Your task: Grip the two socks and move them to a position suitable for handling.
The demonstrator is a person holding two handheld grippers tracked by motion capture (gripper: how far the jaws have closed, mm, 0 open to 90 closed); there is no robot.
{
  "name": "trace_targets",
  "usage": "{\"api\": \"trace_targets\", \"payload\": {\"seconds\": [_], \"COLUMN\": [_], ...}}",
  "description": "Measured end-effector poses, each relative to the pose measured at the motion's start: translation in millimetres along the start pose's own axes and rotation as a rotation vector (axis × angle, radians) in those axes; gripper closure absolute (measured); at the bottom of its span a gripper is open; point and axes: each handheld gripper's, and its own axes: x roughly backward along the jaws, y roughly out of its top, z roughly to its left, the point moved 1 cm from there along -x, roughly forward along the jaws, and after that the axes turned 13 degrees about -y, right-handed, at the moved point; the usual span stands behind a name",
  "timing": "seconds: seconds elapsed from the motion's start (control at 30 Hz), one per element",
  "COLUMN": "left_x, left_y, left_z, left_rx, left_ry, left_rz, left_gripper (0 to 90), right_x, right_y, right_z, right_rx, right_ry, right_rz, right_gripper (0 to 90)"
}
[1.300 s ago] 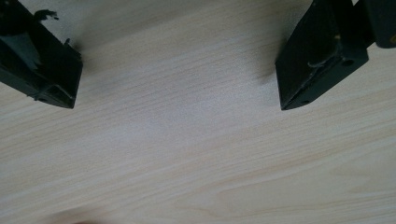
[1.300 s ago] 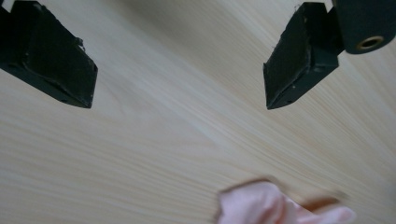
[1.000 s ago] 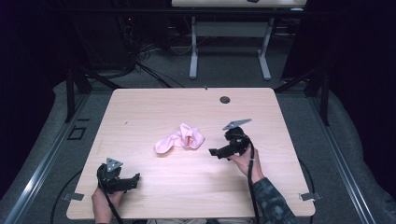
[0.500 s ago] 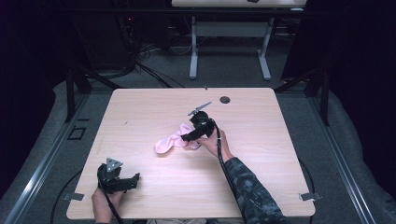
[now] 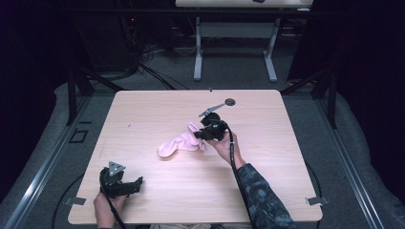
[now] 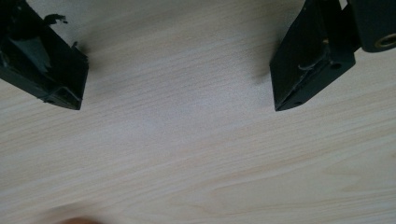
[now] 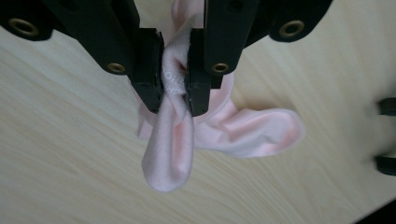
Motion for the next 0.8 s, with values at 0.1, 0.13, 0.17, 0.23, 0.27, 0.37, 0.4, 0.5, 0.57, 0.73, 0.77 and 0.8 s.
{"api": "trace_targets", "payload": {"seconds": [0.1, 0.13, 0.17, 0.23, 0.27, 0.37, 0.4, 0.5, 0.57, 0.73, 0.77, 0.8], "left_x": [0.0, 0.0, 0.0, 0.0, 0.0, 0.0, -0.1, -0.1, -0.1, -0.1, -0.1, -0.1], "left_y": [0.0, 0.0, 0.0, 0.0, 0.0, 0.0, 0.0, 0.0, 0.1, 0.1, 0.1, 0.1], "left_z": [0.0, 0.0, 0.0, -0.1, -0.1, -0.1, -0.1, -0.1, 0.0, -0.1, 0.0, -0.1], "left_rx": [-0.001, -0.002, -0.002, -0.002, -0.002, 0.000, 0.001, 0.001, 0.002, 0.002, 0.001, 0.002], "left_ry": [0.000, 0.001, 0.001, 0.001, 0.001, 0.002, 0.002, 0.002, 0.002, 0.002, 0.002, 0.002], "left_rz": [0.000, -0.001, -0.002, -0.002, -0.002, -0.002, -0.002, -0.002, -0.002, -0.002, -0.002, -0.002], "left_gripper": [4.2, 4.3, 4.3, 4.3, 4.3, 4.3, 4.3, 4.4, 4.4, 4.4, 4.4, 4.4], "right_x": [37.7, 49.6, 60.4, 77.6, 84.2, 93.7, 97.9, 98.7, 96.1, 72.8, 68.8, 64.0], "right_y": [-5.8, -10.2, -16.0, -30.9, -39.7, -58.3, -76.9, -99.6, -110.9, -134.3, -136.8, -139.8], "right_z": [9.2, 12.9, 16.6, 23.7, 27.2, 35.0, 43.2, 55.0, 62.6, 75.9, 76.7, 78.1], "right_rx": [0.033, 0.048, 0.059, 0.076, 0.079, 0.093, 0.092, 0.089, 0.101, 0.110, 0.114, 0.113], "right_ry": [0.007, 0.002, 0.004, 0.010, 0.020, 0.036, 0.065, 0.092, 0.094, 0.099, 0.104, 0.095], "right_rz": [-0.046, -0.052, -0.057, -0.063, -0.056, -0.037, -0.012, 0.021, 0.046, 0.128, 0.135, 0.146], "right_gripper": [79.3, 79.3, 79.2, 79.1, 79.1, 78.9, 78.8, 78.6, 78.5, 77.4, 75.4, 70.2]}}
